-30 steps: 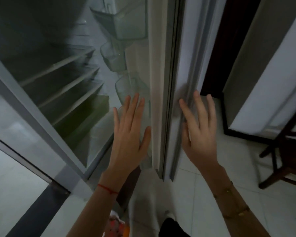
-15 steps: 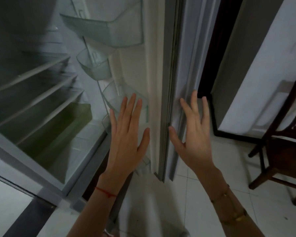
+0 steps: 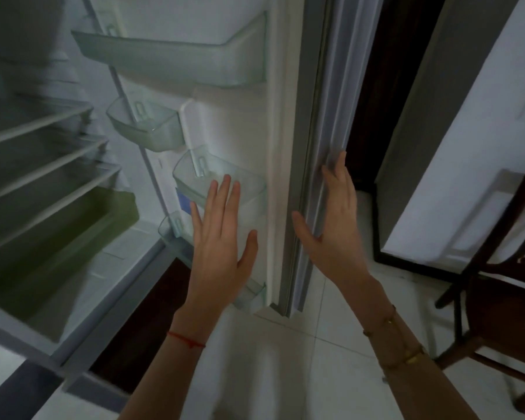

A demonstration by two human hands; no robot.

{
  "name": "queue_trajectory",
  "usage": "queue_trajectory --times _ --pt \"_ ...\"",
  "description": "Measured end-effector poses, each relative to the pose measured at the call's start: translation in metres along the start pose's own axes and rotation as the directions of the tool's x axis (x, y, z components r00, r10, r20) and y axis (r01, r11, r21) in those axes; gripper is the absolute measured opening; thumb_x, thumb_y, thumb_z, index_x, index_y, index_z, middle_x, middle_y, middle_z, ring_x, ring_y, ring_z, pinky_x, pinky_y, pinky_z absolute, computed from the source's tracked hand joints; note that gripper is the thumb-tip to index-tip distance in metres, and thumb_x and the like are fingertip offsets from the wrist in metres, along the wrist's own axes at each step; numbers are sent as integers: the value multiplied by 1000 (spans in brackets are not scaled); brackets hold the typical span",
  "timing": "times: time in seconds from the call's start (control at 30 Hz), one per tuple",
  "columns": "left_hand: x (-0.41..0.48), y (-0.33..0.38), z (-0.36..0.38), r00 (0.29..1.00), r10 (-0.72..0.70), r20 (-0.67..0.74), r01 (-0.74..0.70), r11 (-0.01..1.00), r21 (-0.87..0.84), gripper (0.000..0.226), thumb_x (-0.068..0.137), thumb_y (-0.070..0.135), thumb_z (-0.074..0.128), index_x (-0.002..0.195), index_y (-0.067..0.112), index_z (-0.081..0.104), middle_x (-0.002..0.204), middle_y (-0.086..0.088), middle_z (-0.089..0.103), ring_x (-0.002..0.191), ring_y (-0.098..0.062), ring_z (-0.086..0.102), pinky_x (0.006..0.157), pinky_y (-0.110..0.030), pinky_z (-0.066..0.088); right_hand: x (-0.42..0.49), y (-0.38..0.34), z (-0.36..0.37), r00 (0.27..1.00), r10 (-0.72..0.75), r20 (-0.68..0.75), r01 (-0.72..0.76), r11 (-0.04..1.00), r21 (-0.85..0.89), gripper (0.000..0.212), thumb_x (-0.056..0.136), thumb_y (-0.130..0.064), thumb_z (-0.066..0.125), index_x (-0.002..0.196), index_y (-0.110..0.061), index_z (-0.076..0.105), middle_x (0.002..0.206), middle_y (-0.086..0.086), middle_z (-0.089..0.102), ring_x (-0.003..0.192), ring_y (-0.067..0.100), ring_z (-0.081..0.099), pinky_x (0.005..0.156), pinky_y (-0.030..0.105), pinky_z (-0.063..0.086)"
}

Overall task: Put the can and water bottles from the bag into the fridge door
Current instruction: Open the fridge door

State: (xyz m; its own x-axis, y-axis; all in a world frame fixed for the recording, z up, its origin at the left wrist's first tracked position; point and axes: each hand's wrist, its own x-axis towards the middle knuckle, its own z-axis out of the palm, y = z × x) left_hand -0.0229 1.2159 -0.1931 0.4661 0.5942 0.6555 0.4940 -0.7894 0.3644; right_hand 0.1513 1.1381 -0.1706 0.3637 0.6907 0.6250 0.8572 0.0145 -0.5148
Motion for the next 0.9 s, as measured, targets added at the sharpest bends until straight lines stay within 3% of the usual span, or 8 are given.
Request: queue_trajectory --times 0.1,0.23,0.37,0.53,0.9 --pt "10 9 23 1000 -29 2 29 999 16 70 97 22 49 157 8 14 166 -6 14 155 -20 3 124 -55 4 15 27 -4 999 -49 13 49 998 35 81 91 -33 59 151 -6 13 162 8 -8 151 22 -1 123 44 15" --pt "23 16 51 998 -63 -12 63 998 9 71 96 20 51 156 7 16 166 -7 16 155 -21 5 122 -58 7 36 58 -4 995 -82 50 76 992 99 84 90 -33 59 151 -1 10 161 12 -11 151 26 -5 123 47 12" --pt "36 24 73 996 -84 -17 84 996 15 73 95 21 49 157 10 13 166 -3 13 155 -17 1 124 -51 -2 55 88 -1 990 -137 28 131 979 157 81 89 -26 62 148 4 15 160 21 -8 150 33 -4 123 46 9" --pt "51 32 95 997 -82 -18 82 996 19 73 95 22 48 157 10 13 166 -3 13 155 -16 1 124 -48 -3 80 121 1 981 -193 13 186 957 225 83 89 -23 64 149 -6 9 159 22 -7 149 37 -1 117 57 20" --pt "96 33 150 998 -15 -58 20 996 84 68 94 21 47 155 6 22 164 -5 23 155 -22 10 121 -61 4 139 177 13 985 -168 -47 175 955 238 75 88 -23 59 147 -20 13 161 16 3 149 30 10 117 56 23"
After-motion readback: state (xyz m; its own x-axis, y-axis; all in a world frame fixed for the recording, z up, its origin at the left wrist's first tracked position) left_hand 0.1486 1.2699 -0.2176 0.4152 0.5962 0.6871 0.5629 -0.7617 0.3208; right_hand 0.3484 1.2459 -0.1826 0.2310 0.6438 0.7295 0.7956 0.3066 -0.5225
